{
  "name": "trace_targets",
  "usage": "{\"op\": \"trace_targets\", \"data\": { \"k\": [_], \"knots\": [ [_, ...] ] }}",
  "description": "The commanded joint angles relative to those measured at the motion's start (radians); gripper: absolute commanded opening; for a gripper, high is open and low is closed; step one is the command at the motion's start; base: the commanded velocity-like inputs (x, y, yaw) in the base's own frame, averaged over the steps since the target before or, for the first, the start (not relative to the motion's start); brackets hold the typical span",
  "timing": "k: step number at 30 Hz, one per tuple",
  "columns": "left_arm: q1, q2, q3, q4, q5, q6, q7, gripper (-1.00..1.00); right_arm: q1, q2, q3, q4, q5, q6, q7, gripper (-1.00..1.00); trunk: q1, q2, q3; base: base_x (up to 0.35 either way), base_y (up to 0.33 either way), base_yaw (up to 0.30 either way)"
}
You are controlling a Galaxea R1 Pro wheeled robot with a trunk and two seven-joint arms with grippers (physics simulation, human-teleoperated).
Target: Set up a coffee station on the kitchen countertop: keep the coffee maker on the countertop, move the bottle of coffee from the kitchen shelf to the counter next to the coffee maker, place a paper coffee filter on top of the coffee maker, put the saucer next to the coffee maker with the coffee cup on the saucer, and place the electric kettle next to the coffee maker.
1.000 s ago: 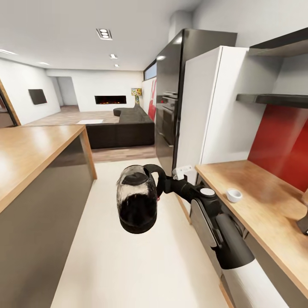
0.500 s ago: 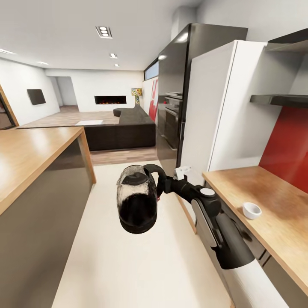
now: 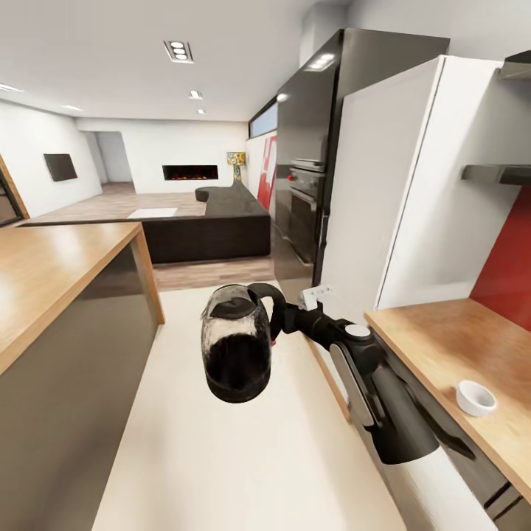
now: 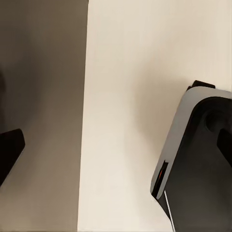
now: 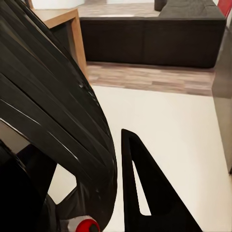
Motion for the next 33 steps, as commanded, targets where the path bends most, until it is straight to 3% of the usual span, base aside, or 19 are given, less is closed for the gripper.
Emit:
{"op": "trace_targets", "data": {
  "k": [1, 10, 26, 33],
  "knots": [
    [0.0, 0.0, -0.002, -0.002, 0.005, -0.002, 0.001, 1.0, -0.001, 0.001, -0.001, -0.001, -0.009, 0.006, 0.0, -1.0, 0.001, -0.002, -0.002, 0.336, 0.129, 0.0],
    [0.0, 0.0, -0.002, -0.002, 0.005, -0.002, 0.001, 1.0, -0.001, 0.0, -0.001, -0.001, -0.009, 0.006, 0.0, -1.0, 0.001, -0.002, -0.002, 0.313, 0.19, -0.039],
    [0.0, 0.0, 0.0, -0.002, 0.005, -0.002, 0.001, 1.0, -0.001, 0.001, -0.001, -0.001, -0.009, 0.006, 0.0, -1.0, 0.001, -0.002, -0.002, 0.294, 0.211, -0.257],
    [0.0, 0.0, 0.0, -0.002, 0.005, -0.002, 0.001, 1.0, -0.001, 0.001, -0.001, -0.001, -0.009, 0.006, 0.0, -1.0, 0.001, -0.002, -0.002, 0.065, 0.037, -0.268]
  ]
}}
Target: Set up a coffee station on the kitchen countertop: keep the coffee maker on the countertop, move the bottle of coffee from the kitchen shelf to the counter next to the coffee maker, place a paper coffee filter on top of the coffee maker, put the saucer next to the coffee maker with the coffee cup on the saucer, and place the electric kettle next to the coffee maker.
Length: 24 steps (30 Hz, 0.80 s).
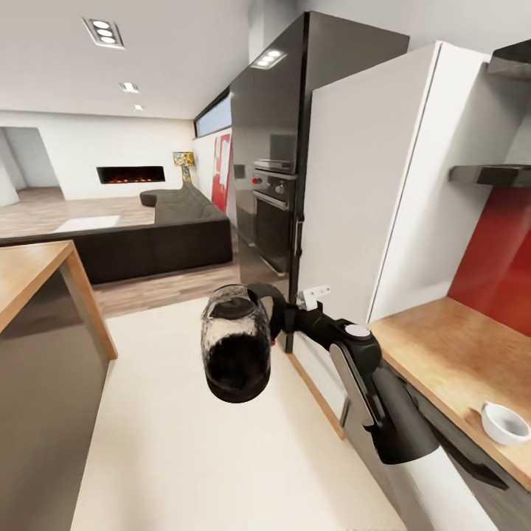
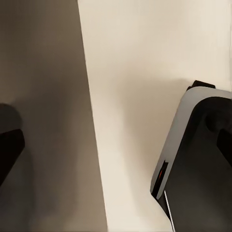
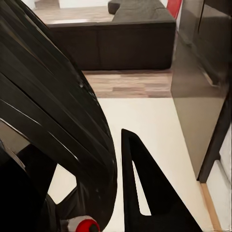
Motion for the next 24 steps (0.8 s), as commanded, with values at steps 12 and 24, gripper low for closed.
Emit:
{"op": "trace_targets", "data": {
  "k": [12, 24],
  "knots": [
    [0.0, 0.0, -0.002, -0.002, 0.005, -0.002, 0.002, 1.0, -0.001, 0.0, -0.001, -0.001, -0.009, 0.005, 0.0, -1.0, 0.001, -0.002, -0.002, 0.001, 0.001, -0.268],
    [0.0, 0.001, -0.002, -0.001, 0.005, -0.002, 0.002, 1.0, -0.001, 0.001, 0.001, -0.001, -0.009, 0.005, 0.0, -1.0, 0.001, -0.002, -0.002, 0.0, 0.0, -0.083]
  ]
}}
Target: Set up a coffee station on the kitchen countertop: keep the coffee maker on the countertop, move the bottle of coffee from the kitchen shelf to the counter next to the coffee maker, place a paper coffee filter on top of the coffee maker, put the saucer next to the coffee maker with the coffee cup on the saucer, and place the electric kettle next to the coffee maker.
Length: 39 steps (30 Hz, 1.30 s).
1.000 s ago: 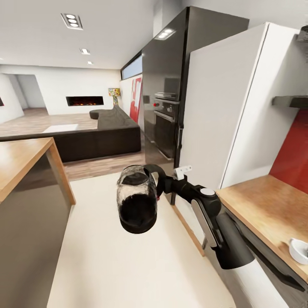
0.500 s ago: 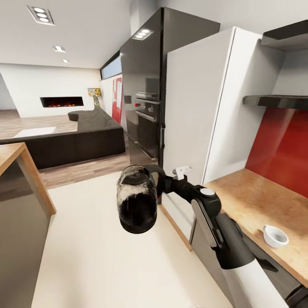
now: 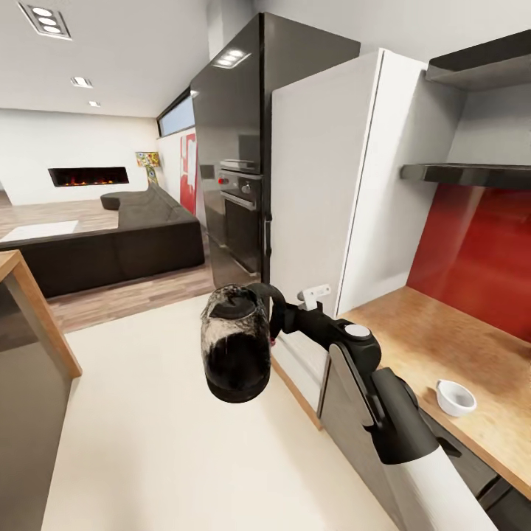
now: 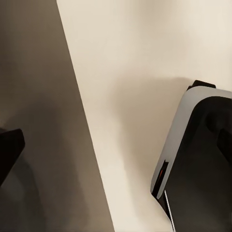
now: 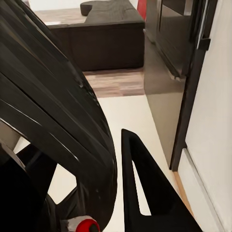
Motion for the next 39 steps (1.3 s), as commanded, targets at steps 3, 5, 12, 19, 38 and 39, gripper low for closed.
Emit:
{"op": "trace_targets", "data": {
  "k": [3, 5, 12, 19, 38, 39],
  "knots": [
    [0.002, 0.003, -0.004, 0.008, 0.004, 0.0, 0.002, 1.0, -0.001, 0.0, -0.002, 0.001, -0.009, 0.005, 0.001, -1.0, 0.001, -0.002, -0.002, 0.0, 0.0, 0.0],
    [0.002, 0.004, -0.007, 0.011, 0.001, 0.001, 0.002, 1.0, -0.001, 0.0, -0.002, 0.002, -0.009, 0.005, 0.001, -1.0, 0.001, -0.002, -0.002, 0.0, 0.0, 0.0],
    [0.002, 0.007, -0.018, 0.013, -0.006, 0.004, 0.0, 1.0, -0.001, 0.0, -0.007, -0.003, -0.007, 0.005, 0.0, -1.0, 0.001, -0.002, -0.002, 0.0, 0.0, -0.125],
    [0.002, 0.004, -0.02, 0.013, -0.011, 0.009, -0.001, 1.0, -0.001, -0.001, -0.023, -0.005, -0.003, 0.005, -0.006, -1.0, 0.001, -0.002, -0.002, 0.0, 0.0, -0.259],
    [0.002, 0.007, -0.016, 0.013, -0.004, 0.005, 0.0, 1.0, -0.002, -0.004, -0.318, -0.006, -0.002, 0.006, -0.476, -1.0, 0.001, -0.002, -0.002, 0.0, 0.0, -0.267],
    [0.002, 0.007, -0.016, 0.013, -0.004, 0.005, 0.0, 1.0, -0.002, -0.003, -0.319, -0.006, -0.001, 0.006, -0.493, -1.0, 0.001, -0.002, -0.002, 0.0, 0.0, -0.267]
  ]
}}
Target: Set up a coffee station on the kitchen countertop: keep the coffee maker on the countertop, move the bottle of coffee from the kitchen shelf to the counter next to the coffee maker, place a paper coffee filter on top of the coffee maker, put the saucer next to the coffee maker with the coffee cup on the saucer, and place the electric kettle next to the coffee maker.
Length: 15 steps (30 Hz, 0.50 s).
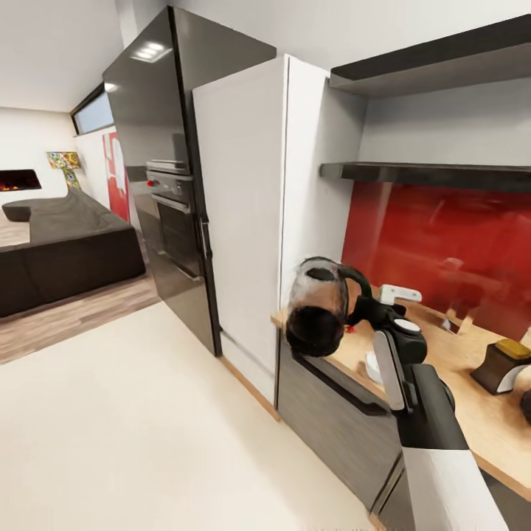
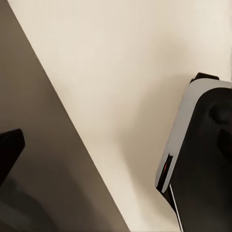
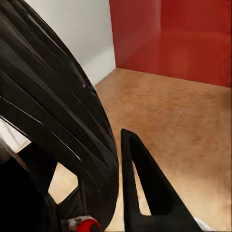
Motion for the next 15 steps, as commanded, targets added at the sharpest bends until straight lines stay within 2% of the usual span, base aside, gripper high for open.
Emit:
{"op": "trace_targets", "data": {
  "k": [1, 9, 14, 15],
  "knots": [
    [0.0, 0.0, -0.001, -0.002, 0.005, -0.002, 0.002, 1.0, -0.001, 0.001, 0.0, -0.001, -0.016, 0.0, -0.042, -1.0, 0.001, -0.002, -0.002, 0.0, 0.0, -0.267],
    [0.001, 0.003, 0.003, 0.0, 0.004, -0.003, 0.002, 1.0, -0.002, 0.002, -0.001, -0.002, -0.016, 0.0, -0.322, -1.0, 0.001, -0.002, -0.002, 0.0, 0.0, -0.267],
    [0.007, 0.004, 0.001, -0.001, -0.001, -0.004, 0.002, 1.0, -0.001, 0.003, 0.001, -0.001, -0.017, -0.001, -0.473, -1.0, 0.001, -0.002, -0.002, 0.0, 0.0, -0.267],
    [0.008, 0.005, 0.001, -0.001, -0.001, -0.004, 0.002, 1.0, -0.001, 0.003, 0.001, -0.002, -0.017, -0.001, -0.485, -1.0, 0.001, -0.002, -0.002, 0.0, 0.0, -0.267]
  ]
}}
